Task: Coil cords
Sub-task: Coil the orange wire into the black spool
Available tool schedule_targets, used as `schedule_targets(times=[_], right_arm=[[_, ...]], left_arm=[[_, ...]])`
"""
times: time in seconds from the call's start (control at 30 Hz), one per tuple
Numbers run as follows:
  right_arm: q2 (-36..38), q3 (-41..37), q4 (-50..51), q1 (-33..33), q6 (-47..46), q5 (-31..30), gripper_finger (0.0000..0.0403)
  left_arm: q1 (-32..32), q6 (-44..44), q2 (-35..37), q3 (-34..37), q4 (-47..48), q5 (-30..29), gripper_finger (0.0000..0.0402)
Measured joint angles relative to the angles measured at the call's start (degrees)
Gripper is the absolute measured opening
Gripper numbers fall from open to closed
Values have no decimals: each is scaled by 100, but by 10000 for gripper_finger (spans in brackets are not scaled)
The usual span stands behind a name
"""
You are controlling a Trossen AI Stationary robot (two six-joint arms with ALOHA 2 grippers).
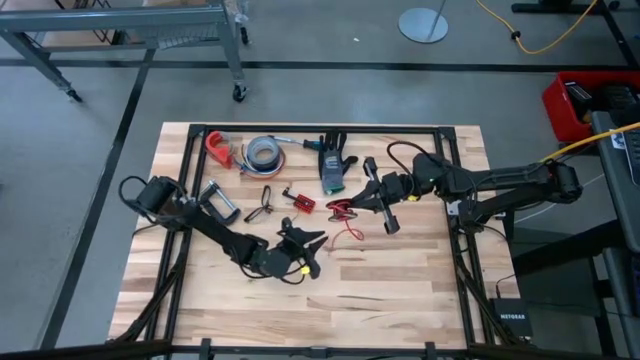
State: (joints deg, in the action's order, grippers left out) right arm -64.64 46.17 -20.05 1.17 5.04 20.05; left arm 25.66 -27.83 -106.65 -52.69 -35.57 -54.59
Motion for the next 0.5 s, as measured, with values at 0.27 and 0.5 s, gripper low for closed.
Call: schedule_targets(times=[0.27, 0.5], right_arm=[[0, 4, 106, 0, 0, 3, 3], [0, 4, 105, 0, 0, 4, 3]], left_arm=[[-396, -222, -2, 0, 19, 1133, 73], [-591, -191, -2, 0, -8, 1679, 73]])
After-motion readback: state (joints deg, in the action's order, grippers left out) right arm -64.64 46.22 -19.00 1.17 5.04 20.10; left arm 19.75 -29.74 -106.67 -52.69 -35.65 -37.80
